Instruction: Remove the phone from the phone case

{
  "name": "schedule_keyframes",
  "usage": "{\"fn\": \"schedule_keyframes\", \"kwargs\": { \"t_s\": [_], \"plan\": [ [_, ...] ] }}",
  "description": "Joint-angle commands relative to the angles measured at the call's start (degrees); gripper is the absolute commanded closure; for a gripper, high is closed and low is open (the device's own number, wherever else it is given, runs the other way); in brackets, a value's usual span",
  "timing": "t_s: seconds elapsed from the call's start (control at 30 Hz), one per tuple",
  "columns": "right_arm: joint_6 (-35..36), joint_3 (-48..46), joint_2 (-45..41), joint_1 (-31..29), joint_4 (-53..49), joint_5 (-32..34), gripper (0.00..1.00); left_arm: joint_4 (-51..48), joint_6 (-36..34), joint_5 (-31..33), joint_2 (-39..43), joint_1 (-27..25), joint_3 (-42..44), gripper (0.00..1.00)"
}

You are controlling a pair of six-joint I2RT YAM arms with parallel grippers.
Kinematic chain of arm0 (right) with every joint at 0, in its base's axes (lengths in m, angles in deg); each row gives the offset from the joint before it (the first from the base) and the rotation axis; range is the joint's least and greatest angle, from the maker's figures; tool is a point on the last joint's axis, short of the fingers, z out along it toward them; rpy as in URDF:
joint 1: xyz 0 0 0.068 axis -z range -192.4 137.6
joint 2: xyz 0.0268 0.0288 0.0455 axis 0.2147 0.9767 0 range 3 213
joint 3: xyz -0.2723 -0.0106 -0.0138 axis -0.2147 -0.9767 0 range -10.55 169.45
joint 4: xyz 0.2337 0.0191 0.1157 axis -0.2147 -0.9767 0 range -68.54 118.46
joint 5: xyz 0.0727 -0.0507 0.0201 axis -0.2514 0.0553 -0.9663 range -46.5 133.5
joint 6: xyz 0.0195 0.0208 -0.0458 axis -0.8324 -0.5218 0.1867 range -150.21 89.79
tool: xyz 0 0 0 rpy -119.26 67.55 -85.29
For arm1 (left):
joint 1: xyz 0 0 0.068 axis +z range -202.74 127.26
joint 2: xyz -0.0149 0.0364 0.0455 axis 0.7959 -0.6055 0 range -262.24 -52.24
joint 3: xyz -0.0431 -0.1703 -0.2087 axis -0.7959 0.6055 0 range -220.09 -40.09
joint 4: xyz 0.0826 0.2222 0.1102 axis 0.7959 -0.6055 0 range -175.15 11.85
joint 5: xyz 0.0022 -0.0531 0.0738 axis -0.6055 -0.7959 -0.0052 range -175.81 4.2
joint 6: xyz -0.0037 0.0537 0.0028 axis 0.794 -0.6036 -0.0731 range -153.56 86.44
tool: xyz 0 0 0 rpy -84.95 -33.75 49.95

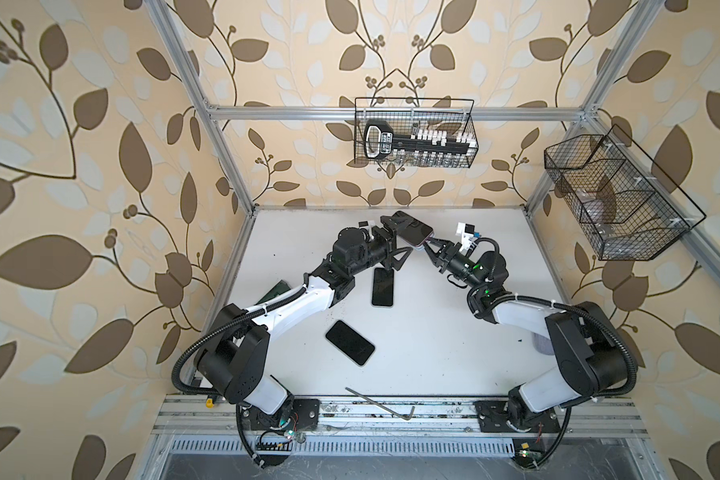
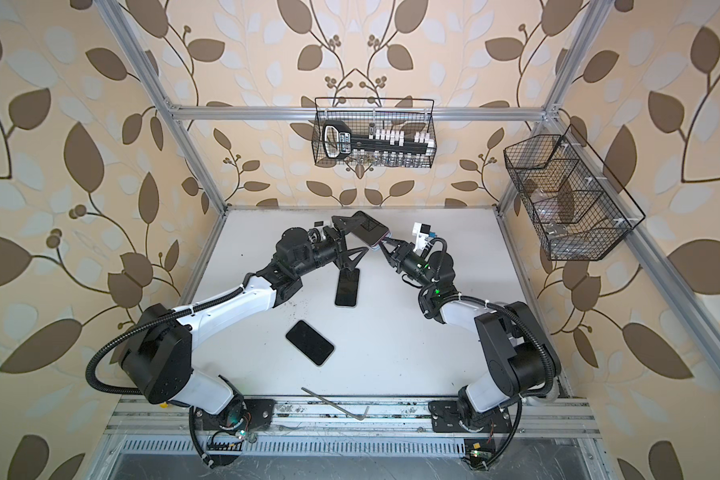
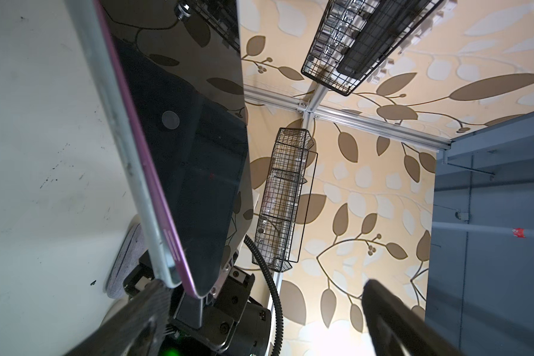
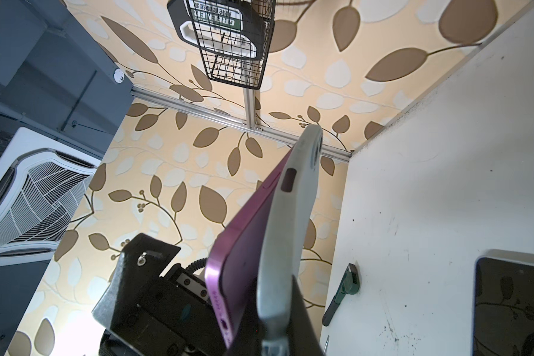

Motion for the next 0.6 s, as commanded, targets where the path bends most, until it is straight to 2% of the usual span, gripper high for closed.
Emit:
{"fn": "schedule_keyframes", "kwargs": {
  "t_s": [0.0, 0.57],
  "plan": [
    [-0.1, 2.2, -0.4, -0.6, 5.3, 0.9, 1.0, 4.3, 0.8, -1.2, -0.4, -0.8, -1.3, 0.01],
    [1.9, 0.6, -0.1, -2.3, 4.0, 1.3, 1.0, 7.8, 2.7, -1.2, -1.9, -0.9, -2.8, 0.03]
  ]
}}
